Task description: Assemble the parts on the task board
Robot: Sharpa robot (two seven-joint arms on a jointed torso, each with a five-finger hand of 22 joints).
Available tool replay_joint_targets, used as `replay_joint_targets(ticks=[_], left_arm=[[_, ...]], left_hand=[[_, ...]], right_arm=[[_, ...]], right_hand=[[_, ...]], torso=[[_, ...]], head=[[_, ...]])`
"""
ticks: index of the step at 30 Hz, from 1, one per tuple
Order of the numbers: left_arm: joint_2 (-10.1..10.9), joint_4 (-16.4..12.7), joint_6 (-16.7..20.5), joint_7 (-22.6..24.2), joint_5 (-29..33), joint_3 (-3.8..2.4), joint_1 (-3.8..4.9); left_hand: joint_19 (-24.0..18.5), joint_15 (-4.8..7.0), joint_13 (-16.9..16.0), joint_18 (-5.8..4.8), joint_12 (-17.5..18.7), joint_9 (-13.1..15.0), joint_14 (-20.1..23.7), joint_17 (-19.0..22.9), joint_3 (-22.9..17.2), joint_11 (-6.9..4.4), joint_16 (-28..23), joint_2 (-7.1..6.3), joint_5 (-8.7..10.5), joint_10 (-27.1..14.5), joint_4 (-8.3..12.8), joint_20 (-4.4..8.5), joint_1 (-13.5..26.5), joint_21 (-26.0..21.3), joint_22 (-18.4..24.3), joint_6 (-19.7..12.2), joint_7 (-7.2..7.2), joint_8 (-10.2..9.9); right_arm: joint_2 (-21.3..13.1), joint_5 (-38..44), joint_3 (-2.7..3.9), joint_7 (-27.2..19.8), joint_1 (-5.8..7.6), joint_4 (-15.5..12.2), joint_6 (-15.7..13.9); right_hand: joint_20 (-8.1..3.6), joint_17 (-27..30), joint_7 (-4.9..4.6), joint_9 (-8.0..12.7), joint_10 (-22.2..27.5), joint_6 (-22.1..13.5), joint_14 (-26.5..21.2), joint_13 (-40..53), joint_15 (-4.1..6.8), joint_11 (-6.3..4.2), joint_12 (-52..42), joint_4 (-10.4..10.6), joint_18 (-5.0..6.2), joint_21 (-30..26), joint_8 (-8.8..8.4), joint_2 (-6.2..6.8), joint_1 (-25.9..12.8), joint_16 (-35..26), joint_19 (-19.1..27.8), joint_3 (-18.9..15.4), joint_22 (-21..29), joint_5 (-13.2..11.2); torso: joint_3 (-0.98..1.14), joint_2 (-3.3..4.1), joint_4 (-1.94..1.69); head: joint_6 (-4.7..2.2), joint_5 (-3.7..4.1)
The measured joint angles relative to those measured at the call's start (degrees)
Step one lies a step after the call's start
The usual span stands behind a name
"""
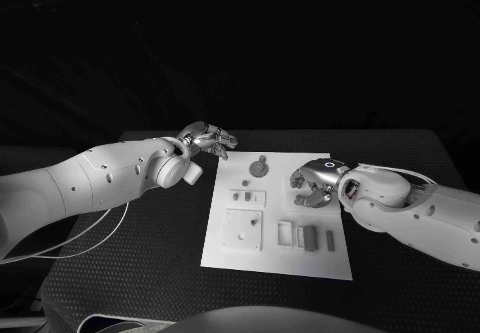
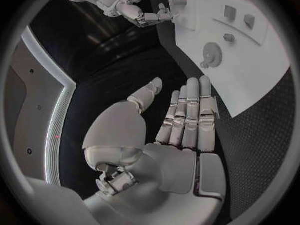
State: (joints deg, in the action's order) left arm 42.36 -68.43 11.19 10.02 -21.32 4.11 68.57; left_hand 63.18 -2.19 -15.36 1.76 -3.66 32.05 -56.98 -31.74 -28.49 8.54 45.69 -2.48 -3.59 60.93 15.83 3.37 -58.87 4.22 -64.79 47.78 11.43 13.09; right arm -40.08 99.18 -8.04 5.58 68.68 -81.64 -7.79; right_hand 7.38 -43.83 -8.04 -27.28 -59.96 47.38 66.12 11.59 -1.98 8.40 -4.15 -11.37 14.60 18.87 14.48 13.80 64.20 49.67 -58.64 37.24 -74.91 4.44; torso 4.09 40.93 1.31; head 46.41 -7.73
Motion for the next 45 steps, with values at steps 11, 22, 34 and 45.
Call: replay_joint_targets(ticks=[11, 22, 34, 45], left_arm=[[0.0, 0.0, 0.0, 0.0, 0.0, 0.0, 0.0], [0.0, 0.0, 0.0, 0.0, 0.0, 0.0, 0.0], [0.0, 0.0, 0.0, 0.0, 0.0, 0.0, 0.0], [-0.1, 0.1, 0.0, 0.0, 0.0, 0.0, 0.0]], left_hand=[[0.0, 0.0, 0.0, 0.0, 0.0, 0.0, 0.0, -0.1, 0.0, -0.07, 0.0, 0.0, 0.0, 0.1, 0.0, 0.0, 0.0, 0.0, 0.0, 0.0, 0.0, 0.0], [0.0, 0.0, 0.0, 0.0, 0.0, 0.0, 0.0, -0.1, 0.0, -0.08, 0.0, 0.0, 0.0, 0.1, 0.0, -0.01, 0.0, 0.0, 0.0, 0.0, 0.0, 0.0], [0.0, 0.0, 0.0, 0.0, 0.0, 0.0, 0.0, -0.1, 0.0, -0.1, 0.0, -0.24, 0.0, 0.1, 0.0, -0.03, 0.2, 0.0, 0.0, 0.0, 0.0, 0.0], [-0.1, 0.0, 0.1, 0.0, 0.0, 0.0, 0.0, -0.2, 0.0, -0.17, 0.0, -0.23, 0.0, 0.2, 0.0, -0.11, 0.2, 0.0, 0.0, 0.0, 0.0, 0.0]], right_arm=[[0.4, 1.0, -0.28, 0.2, -0.62, 0.3, 1.4], [0.8, 1.4, -0.29, 0.1, -1.04, 0.2, 1.6], [1.1, 2.3, -0.27, 0.5, -1.32, 0.4, 0.2], [-0.4, 2.3, 0.46, 0.9, -1.44, -1.9, -3.0]], right_hand=[[-0.25, 0.8, -0.94, -0.8, -5.6, 4.8, 1.1, 1.2, 1.89, -2.14, -3.5, -3.1, 0.07, 1.8, 2.83, -4.48, 2.0, 1.1, -0.3, -0.3, 0.0, 0.0], [-0.95, 1.7, 0.29, -1.3, -8.9, 7.8, 2.4, 2.2, 3.17, -3.4, -4.8, -4.4, 0.07, 2.5, 4.1, -7.65, 1.7, 1.6, -1.0, 0.2, 0.0, 0.0], [-1.66, 1.9, 1.09, -1.4, -11.2, 9.8, 3.9, 2.9, 4.32, -4.42, -5.5, -4.9, 0.07, 3.6, 4.91, -10.6, 1.9, 2.8, -2.5, 0.5, 0.0, -0.1], [-2.37, 1.7, 1.14, -1.4, -12.1, 10.3, 4.7, 3.2, 4.79, -4.92, -6.0, -5.2, 0.06, 4.5, 5.2, -11.1, 2.3, 3.5, -3.6, 0.5, 0.0, 0.0]], torso=[[-0.05, 0.01, 0.04], [-0.04, 0.01, 0.04], [-0.03, 0.01, 0.03], [-0.08, -0.02, 0.01]], head=[[0.2, -0.08], [0.37, -0.03], [0.51, -0.07], [0.58, -0.19]])
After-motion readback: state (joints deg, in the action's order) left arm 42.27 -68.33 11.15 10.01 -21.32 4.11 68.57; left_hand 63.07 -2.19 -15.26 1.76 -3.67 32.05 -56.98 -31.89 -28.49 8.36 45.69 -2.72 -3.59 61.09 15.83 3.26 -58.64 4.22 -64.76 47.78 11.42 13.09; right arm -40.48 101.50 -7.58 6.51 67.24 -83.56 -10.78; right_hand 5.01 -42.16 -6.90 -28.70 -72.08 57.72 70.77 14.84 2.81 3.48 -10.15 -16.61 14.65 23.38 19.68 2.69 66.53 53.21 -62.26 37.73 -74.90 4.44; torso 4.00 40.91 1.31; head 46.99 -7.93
